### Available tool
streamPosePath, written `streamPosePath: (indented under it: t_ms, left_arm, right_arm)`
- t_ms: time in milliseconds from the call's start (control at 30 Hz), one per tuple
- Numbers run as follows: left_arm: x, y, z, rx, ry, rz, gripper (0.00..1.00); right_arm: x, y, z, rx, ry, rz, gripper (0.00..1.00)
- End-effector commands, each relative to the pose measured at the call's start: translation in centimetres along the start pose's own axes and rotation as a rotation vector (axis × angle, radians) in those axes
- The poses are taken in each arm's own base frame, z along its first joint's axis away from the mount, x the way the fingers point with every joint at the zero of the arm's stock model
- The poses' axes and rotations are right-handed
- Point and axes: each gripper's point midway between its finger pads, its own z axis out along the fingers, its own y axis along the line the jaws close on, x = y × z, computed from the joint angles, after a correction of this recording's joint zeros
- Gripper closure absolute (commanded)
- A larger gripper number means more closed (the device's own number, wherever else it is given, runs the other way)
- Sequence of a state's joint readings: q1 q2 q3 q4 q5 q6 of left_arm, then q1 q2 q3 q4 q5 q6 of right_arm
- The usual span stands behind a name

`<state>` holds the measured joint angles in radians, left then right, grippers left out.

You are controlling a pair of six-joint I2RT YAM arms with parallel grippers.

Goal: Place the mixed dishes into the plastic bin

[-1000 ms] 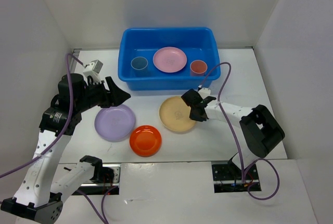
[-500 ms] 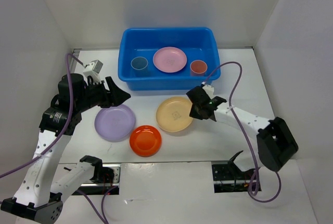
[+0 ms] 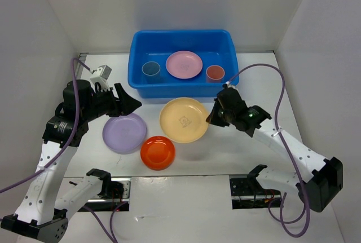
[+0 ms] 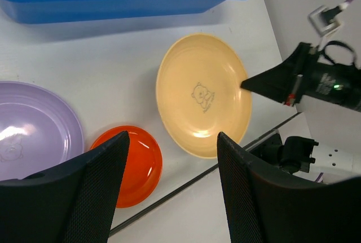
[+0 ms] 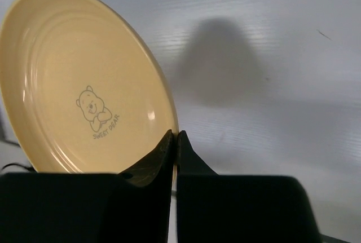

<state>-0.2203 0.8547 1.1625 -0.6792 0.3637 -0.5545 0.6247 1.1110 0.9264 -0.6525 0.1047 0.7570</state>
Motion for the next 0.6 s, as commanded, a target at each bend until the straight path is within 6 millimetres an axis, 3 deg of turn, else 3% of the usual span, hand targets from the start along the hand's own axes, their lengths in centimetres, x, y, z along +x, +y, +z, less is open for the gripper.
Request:
streamPosePath:
  t_ms: [0,33,100,133,167,200,233,267,300,333,367,400,433,467,533,567]
  left_arm:
    - [-1.0,-1.3,-0.6,0.045,-0.040,0.022,0.29]
    - [-1.3,-1.5,-0.8,0.049,-0.047,0.025,0.29]
    - [-1.8,-1.8,-0.9,0.057,-0.063,0.033,0.29]
    - [-2.4,-2.2,-1.3,0.058,-0.084,0.040,0.29]
    - [-2.9,-2.3,-1.5,0.053,-0.100,0.044,0.29]
    - [-3.2,-2.6,-1.8,0.058,-0.110,0.049,0.29]
    - [-3.4,-2.5,-2.0,0.048,-0.115,0.048,0.29]
    - [-3.6,-2.7,-2.1,0.052,-0.123,0.052,0.29]
    - [-3.9,-3.0,-2.4,0.058,-0.133,0.056,0.29]
    - [-3.8,-2.9,-2.4,0.054,-0.126,0.053,0.29]
    - [-3.8,-2.9,-2.4,0.049,-0.118,0.060,0.29]
    - [-3.6,-2.8,-2.4,0.045,-0.111,0.057,0.29]
    - [-3.7,-2.8,-2.3,0.040,-0.102,0.062,0.29]
    - [-3.8,-2.7,-2.5,0.031,-0.106,0.074,0.29]
    - [-3.5,-2.4,-2.2,0.021,-0.088,0.074,0.29]
    - [-3.3,-1.9,-1.9,0.006,-0.081,0.069,0.29]
  right_arm:
    - [-4.5,5.5,-4.9,-0.247,-0.089,-0.013,1.00]
    - [-5.9,7.1,-5.6,-0.289,-0.093,-0.021,1.00]
    - [-8.8,8.1,-6.0,-0.306,-0.145,-0.045,1.00]
    - [-11.3,9.6,-6.3,-0.319,-0.180,-0.051,1.00]
    - [-13.1,9.7,-6.3,-0.315,-0.204,-0.044,1.00]
    - [-16.2,11.1,-7.5,-0.349,-0.280,-0.046,1.00]
    - [-17.7,11.5,-7.3,-0.360,-0.297,-0.050,1.00]
    - [-19.3,11.1,-4.8,-0.347,-0.275,-0.030,1.00]
    - [-20.4,11.2,-3.9,-0.343,-0.274,-0.033,1.00]
    - [-22.8,12.3,-4.4,-0.360,-0.316,-0.031,1.00]
    - [-23.3,12.1,-1.0,-0.334,-0.271,-0.022,1.00]
    - [-24.4,12.1,0.0,-0.326,-0.275,-0.015,1.00]
    - [-26.3,13.2,-0.3,-0.341,-0.317,-0.018,1.00]
    - [-26.5,12.0,3.7,-0.290,-0.263,0.000,1.00]
    - [-28.8,12.5,4.5,-0.309,-0.277,0.004,1.00]
    - [-28.5,12.0,7.6,-0.283,-0.237,0.012,1.00]
